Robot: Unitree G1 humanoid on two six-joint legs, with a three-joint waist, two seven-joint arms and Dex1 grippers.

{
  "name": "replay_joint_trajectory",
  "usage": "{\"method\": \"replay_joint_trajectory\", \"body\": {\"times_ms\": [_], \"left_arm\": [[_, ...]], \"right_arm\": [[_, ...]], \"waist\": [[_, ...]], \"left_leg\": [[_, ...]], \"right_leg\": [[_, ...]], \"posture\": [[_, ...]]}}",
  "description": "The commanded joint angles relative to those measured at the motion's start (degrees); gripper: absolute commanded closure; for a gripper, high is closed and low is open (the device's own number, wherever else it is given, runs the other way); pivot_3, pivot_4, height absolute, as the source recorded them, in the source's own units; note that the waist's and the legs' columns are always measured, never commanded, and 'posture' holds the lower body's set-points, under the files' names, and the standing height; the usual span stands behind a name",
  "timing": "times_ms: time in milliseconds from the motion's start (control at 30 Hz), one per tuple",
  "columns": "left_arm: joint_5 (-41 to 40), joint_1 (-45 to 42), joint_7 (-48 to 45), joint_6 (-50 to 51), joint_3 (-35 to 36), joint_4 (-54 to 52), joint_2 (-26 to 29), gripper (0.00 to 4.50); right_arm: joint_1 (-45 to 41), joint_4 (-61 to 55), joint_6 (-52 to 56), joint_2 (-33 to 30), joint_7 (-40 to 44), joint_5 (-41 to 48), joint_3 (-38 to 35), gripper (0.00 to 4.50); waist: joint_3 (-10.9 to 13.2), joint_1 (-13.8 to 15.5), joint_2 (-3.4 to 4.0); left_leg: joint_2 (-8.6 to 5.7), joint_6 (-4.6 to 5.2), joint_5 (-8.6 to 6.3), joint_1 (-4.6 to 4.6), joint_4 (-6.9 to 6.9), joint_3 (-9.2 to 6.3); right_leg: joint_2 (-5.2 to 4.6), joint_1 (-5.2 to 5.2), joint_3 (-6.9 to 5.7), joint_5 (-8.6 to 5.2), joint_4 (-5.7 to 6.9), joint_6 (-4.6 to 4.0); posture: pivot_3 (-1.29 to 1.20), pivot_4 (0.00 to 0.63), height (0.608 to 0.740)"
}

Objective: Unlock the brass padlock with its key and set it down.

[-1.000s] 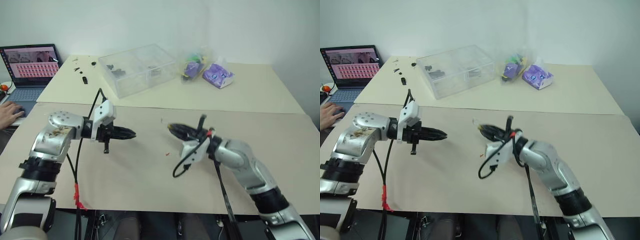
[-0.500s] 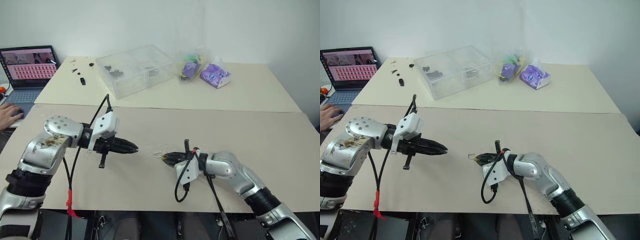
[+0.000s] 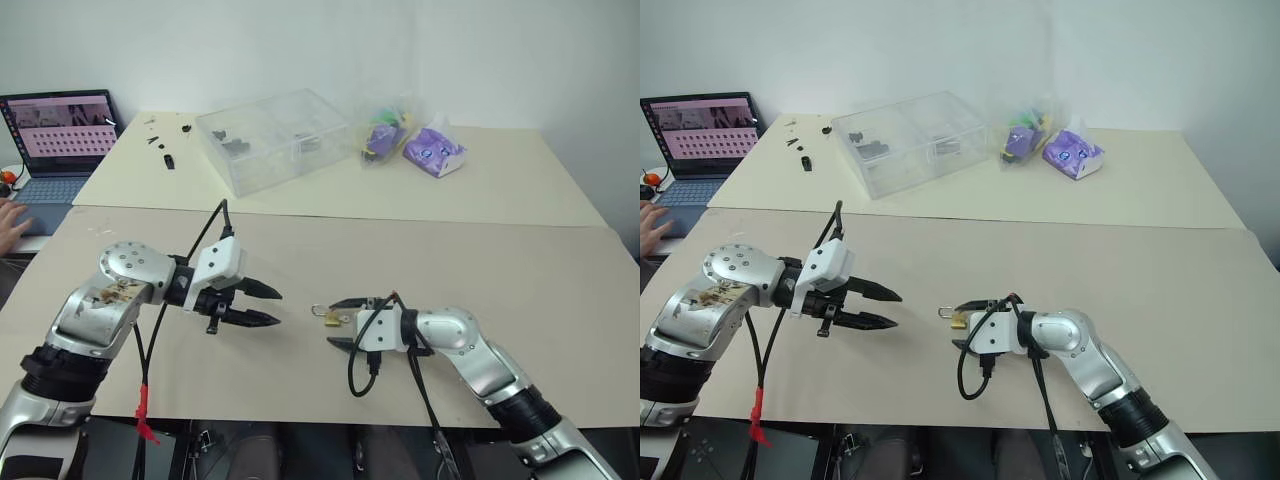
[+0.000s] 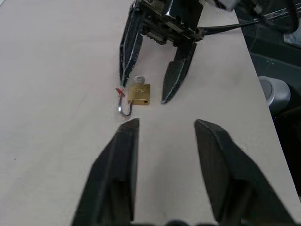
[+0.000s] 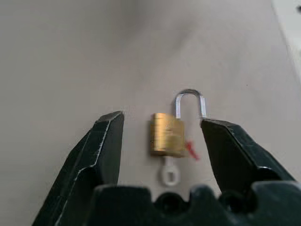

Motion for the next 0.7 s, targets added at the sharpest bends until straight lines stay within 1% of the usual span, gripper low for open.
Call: {"method": "replay_joint_trajectory", "body": {"times_ms": [33,67,167,233,300,400,533,700], "left_arm": [[0.2,-1.36,0.22,-1.51,0.32,0.27,-0.29,1.03],[0.2,-1.36,0.3,-1.54,0.33,0.39,-0.39,0.74],[-0.57,-1.17,0.89,-0.84,0.82,0.43,-1.03,0.74],[-1.5,-0.74,2.08,0.09,1.6,-0.03,-1.88,0.74],[-2.1,-0.13,3.12,0.59,2.08,-0.67,-2.48,0.74],[-2.18,0.92,4.01,0.58,2.04,-1.55,-2.67,0.74],[-3.0,1.58,4.66,1.19,2.21,-2.45,-2.79,0.74],[-3.48,1.49,4.85,0.87,2.1,-2.47,-2.53,0.74]], "right_arm": [[0.81,-6.16,10.98,-1.63,3.06,9.13,-5.38,1.47],[1.25,-7.54,14.28,-2.09,3.57,11.98,-7.08,1.47],[0.89,-9.3,23.62,-0.61,0.95,19.66,-13.41,1.47],[-0.31,-8.8,29.28,2.29,-4.28,23.63,-18.74,1.47],[0.07,-9.65,32.51,3.75,-7.85,25.26,-21.79,1.47],[2.56,-13.35,34.7,5.45,-11.78,25.78,-22.45,1.47],[6.78,-19.15,37.49,8.26,-15.84,26.68,-20.38,1.47],[7.71,-20.04,38.66,9.8,-18.47,27.03,-19.8,1.47]], "waist": [[0.0,0.05,0.0],[0.0,0.06,0.0],[0.0,0.12,0.0],[0.0,0.12,0.0],[0.0,0.06,0.0],[0.0,0.06,0.0],[0.0,0.04,0.0],[0.0,-0.04,0.0]], "left_leg": [[0.0,0.0,0.0,0.0,0.0,0.0],[-0.01,0.0,0.0,0.0,0.0,0.01],[0.0,0.0,0.0,0.0,0.0,0.0],[0.0,0.0,0.0,0.0,0.0,0.0],[0.0,-0.01,0.0,-0.01,0.0,0.0],[0.0,-0.01,0.0,-0.02,-0.02,0.0],[0.0,-0.01,-0.01,-0.05,-0.08,-0.01],[-0.02,-0.01,-0.01,-0.05,-0.06,0.01]], "right_leg": [[-0.01,0.0,0.0,0.0,0.0,0.0],[-0.02,0.0,0.0,0.01,0.0,0.01],[-0.04,0.0,-0.02,0.01,-0.01,0.01],[-0.04,0.0,-0.02,0.01,-0.02,0.01],[-0.04,-0.01,-0.02,0.02,-0.01,0.02],[-0.03,-0.03,-0.03,0.01,-0.02,0.01],[-0.02,-0.07,-0.02,-0.02,-0.01,-0.03],[-0.08,-0.06,-0.02,0.03,-0.04,0.05]], "posture": [[0.0,0.15,0.726],[0.0,0.15,0.726],[0.0,0.15,0.726],[0.0,0.15,0.726],[0.0,0.15,0.726],[0.0,0.15,0.726],[0.0,0.15,0.726],[0.0,0.15,0.726]]}}
